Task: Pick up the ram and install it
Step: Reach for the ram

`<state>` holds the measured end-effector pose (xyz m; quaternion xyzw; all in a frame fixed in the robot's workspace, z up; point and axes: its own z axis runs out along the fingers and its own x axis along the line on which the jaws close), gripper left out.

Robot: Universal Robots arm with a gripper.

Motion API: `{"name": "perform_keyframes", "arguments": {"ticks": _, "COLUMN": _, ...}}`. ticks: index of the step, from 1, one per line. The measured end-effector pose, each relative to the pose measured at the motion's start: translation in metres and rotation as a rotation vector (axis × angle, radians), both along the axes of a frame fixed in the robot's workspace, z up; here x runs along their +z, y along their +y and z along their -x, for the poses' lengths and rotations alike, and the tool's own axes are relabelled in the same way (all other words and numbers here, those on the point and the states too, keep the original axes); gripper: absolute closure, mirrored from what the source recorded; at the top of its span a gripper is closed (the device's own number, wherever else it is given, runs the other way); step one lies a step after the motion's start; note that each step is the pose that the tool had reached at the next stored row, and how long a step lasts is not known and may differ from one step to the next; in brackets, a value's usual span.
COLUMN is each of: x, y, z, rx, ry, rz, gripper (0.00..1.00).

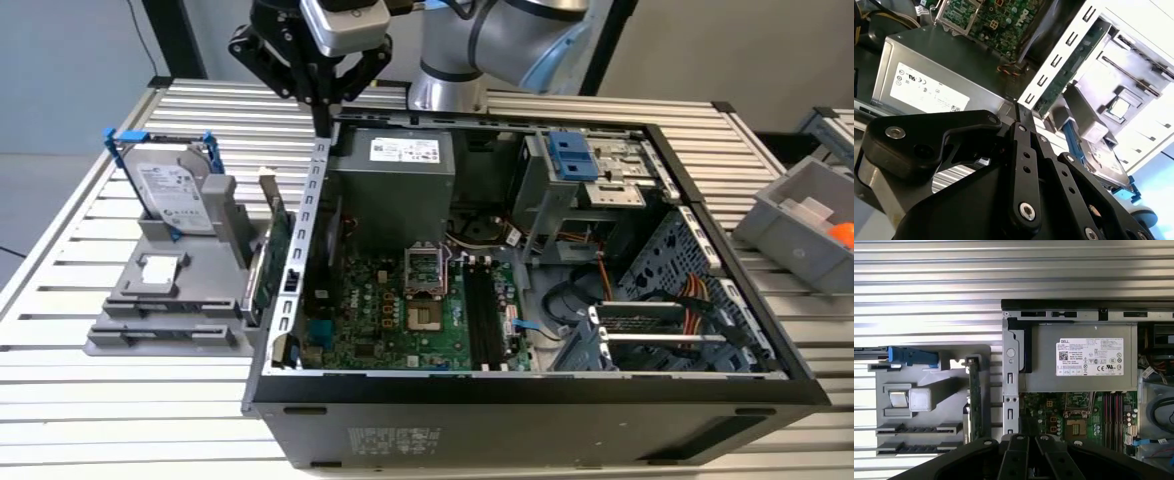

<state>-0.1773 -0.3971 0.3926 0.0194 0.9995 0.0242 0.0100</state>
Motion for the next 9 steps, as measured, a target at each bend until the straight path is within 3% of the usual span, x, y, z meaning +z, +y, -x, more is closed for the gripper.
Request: {"name": "perform_keyframes", "arguments": {"ticks": 9, "x": 0.0000, "y": 0.0000, "z": 0.0104, "rx": 0.000, "ry": 0.0001, "rz": 0.0001, "gripper": 1.00}}
